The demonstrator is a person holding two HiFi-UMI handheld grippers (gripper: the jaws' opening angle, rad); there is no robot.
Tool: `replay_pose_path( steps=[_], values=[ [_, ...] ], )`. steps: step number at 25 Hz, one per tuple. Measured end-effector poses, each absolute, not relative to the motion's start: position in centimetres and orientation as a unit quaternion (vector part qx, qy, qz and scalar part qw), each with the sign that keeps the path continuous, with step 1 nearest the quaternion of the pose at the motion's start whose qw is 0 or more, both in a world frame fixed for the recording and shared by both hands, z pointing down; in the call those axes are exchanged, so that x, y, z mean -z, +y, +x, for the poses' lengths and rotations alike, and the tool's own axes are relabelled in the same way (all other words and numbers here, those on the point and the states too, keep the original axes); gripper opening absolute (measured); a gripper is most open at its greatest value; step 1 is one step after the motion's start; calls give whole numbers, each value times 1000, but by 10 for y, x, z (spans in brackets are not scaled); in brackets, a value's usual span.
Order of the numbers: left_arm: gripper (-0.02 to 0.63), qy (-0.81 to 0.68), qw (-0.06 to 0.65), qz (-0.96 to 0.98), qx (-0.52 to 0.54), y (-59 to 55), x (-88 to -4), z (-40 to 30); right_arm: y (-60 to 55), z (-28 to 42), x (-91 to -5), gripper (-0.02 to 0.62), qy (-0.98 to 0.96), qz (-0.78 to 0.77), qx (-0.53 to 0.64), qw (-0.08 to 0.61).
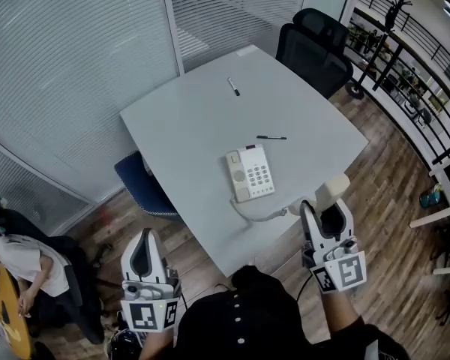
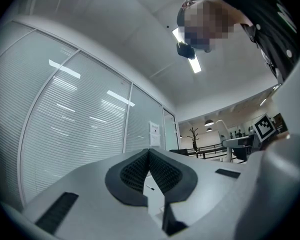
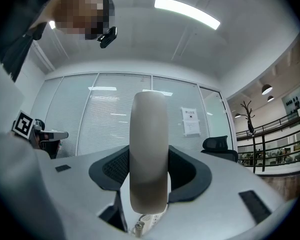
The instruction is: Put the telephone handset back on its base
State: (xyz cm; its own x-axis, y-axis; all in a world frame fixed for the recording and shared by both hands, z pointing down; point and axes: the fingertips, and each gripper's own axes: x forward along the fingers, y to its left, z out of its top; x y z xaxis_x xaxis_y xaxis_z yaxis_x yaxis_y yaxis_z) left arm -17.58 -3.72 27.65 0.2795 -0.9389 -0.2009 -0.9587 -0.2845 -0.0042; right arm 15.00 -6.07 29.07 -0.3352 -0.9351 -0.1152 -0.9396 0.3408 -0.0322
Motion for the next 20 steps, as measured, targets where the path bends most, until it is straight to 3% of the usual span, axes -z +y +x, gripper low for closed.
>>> replay_pose_path(
  steps=[20],
  values=[
    [14, 624, 55, -777, -64, -113, -273, -146, -156, 166, -301, 233, 840, -539, 18, 60]
  ],
)
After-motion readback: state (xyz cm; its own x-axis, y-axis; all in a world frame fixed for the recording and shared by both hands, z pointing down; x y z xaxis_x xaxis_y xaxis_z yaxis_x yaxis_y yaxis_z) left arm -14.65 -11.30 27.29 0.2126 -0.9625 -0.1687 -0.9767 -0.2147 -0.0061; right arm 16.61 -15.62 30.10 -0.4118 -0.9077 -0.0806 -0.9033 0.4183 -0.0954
